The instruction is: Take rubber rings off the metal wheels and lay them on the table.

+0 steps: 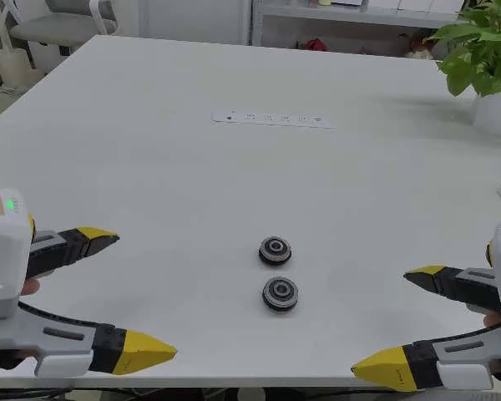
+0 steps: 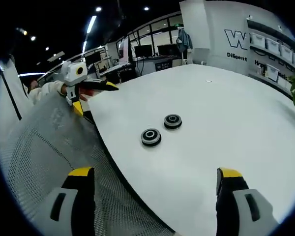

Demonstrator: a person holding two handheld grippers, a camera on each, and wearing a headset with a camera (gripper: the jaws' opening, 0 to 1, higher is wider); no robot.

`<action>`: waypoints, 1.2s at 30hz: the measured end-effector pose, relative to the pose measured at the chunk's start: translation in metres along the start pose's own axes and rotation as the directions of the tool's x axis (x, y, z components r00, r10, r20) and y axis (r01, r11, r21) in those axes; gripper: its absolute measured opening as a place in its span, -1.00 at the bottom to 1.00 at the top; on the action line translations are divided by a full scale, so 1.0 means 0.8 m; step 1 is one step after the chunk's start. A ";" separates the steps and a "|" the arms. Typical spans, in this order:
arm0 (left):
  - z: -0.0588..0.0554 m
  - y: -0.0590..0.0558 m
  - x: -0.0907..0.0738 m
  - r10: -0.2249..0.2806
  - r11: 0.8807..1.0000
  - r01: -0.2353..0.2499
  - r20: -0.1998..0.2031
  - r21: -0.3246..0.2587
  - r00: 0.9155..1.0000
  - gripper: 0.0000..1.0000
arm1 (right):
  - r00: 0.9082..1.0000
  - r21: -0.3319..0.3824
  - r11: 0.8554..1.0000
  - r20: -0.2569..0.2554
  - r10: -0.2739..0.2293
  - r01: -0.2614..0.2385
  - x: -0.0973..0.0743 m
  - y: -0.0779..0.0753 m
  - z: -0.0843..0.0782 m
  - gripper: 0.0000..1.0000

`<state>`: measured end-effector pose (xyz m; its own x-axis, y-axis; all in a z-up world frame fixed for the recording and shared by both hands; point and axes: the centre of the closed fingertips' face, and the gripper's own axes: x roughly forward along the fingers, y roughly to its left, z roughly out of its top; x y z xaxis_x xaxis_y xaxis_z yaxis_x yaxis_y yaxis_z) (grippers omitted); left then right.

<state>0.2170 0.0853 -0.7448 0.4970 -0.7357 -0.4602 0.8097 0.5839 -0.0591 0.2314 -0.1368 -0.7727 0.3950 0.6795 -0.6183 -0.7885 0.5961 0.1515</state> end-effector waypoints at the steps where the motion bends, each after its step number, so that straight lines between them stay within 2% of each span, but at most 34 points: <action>1: 0.000 0.000 0.000 0.000 1.000 0.000 0.001 -0.001 1.000 1.00 | 1.000 0.001 1.000 -0.002 0.001 -0.001 0.000 0.000 -0.001 0.98; 6: 0.001 -0.001 -0.001 -0.002 1.000 0.002 0.010 -0.002 1.000 1.00 | 1.000 -0.005 1.000 -0.017 0.002 -0.002 0.001 0.001 -0.004 0.97; 8: 0.006 -0.002 -0.001 -0.009 1.000 0.010 0.041 -0.023 0.999 1.00 | 1.000 -0.009 1.000 -0.022 0.005 -0.005 0.001 0.002 -0.004 0.97; 10: 0.006 0.000 -0.002 -0.006 0.999 0.007 0.037 -0.031 0.999 1.00 | 1.000 -0.013 1.000 -0.026 0.005 -0.005 0.001 0.003 -0.004 0.97; 12: 0.007 0.002 -0.002 0.004 1.000 -0.004 0.030 -0.006 1.000 1.00 | 1.000 -0.010 1.000 -0.021 0.006 -0.006 0.001 0.004 -0.003 0.97; 18: 0.006 -0.003 0.000 -0.016 1.000 0.016 0.007 0.020 1.000 1.00 | 1.000 -0.009 1.000 -0.005 0.007 -0.007 0.001 0.004 0.002 1.00; 25: 0.009 0.001 -0.006 -0.018 0.999 0.018 0.000 0.029 1.000 1.00 | 0.999 -0.028 0.999 -0.014 0.031 -0.031 0.000 0.007 0.003 0.99; 27: 0.013 0.007 -0.011 -0.007 1.000 0.007 0.012 0.023 1.000 1.00 | 0.999 -0.055 0.998 -0.021 0.038 -0.040 0.000 0.008 0.004 0.98; 32: 0.021 0.015 -0.019 0.007 0.999 -0.007 0.009 0.042 1.000 1.00 | 0.998 -0.054 0.997 -0.022 0.052 -0.053 -0.001 0.009 0.007 1.00; 36: 0.028 0.014 -0.021 0.003 0.998 -0.003 0.009 0.063 1.000 1.00 | 0.998 -0.055 0.997 -0.011 0.056 -0.056 -0.004 0.010 0.011 0.99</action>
<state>0.2248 0.0968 -0.7179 0.5019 -0.7371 -0.4526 0.8260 0.5636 -0.0019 0.2280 -0.1303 -0.7630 0.3452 0.7072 -0.6170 -0.8342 0.5324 0.1435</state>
